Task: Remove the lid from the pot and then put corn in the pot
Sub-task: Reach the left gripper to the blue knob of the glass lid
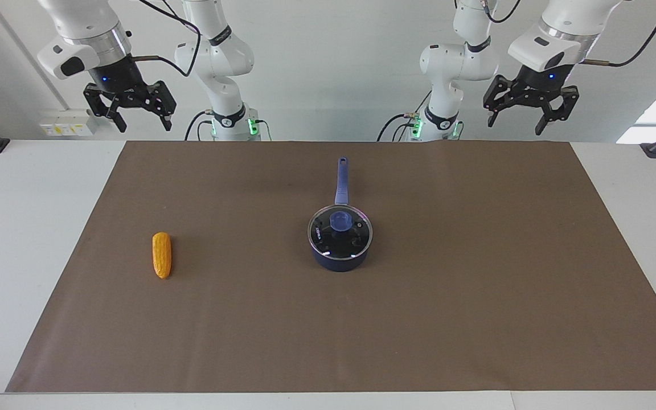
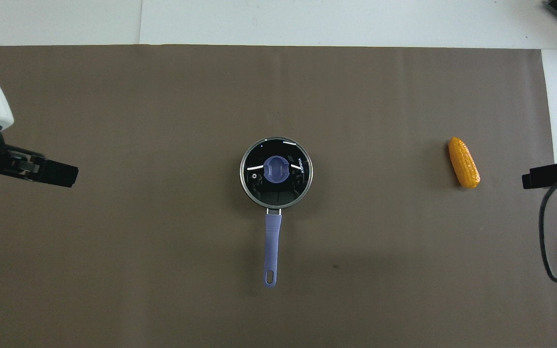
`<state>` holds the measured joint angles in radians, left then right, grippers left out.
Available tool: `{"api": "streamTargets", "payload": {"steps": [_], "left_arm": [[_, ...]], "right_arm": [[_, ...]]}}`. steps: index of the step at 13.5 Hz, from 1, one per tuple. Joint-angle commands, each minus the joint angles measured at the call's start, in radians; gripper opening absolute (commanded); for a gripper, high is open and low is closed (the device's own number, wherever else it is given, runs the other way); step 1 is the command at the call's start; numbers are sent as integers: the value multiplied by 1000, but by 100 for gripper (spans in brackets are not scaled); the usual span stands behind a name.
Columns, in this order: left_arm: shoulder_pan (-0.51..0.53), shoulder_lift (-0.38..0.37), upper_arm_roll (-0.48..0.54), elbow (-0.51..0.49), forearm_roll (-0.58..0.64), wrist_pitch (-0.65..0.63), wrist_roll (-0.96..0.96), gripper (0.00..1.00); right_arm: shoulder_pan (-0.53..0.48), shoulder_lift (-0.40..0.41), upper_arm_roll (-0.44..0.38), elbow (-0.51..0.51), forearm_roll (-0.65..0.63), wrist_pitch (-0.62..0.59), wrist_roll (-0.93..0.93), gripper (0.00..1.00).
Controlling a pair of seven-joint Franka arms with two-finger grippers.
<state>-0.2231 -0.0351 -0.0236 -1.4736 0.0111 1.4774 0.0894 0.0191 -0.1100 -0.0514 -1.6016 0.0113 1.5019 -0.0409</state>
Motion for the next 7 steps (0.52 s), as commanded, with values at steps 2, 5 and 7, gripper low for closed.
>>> {"api": "streamTargets", "payload": {"steps": [2, 5, 7], "left_arm": [[-116, 1, 13, -95, -5, 130, -153, 100], [-206, 59, 13, -134, -5, 240, -250, 100], [-252, 116, 13, -133, -5, 317, -333, 100]], "right_arm": [[-5, -28, 1, -40, 1, 24, 19, 100], [-7, -54, 1, -87, -42, 96, 7, 100], [-14, -57, 1, -95, -42, 97, 12, 100]]}}
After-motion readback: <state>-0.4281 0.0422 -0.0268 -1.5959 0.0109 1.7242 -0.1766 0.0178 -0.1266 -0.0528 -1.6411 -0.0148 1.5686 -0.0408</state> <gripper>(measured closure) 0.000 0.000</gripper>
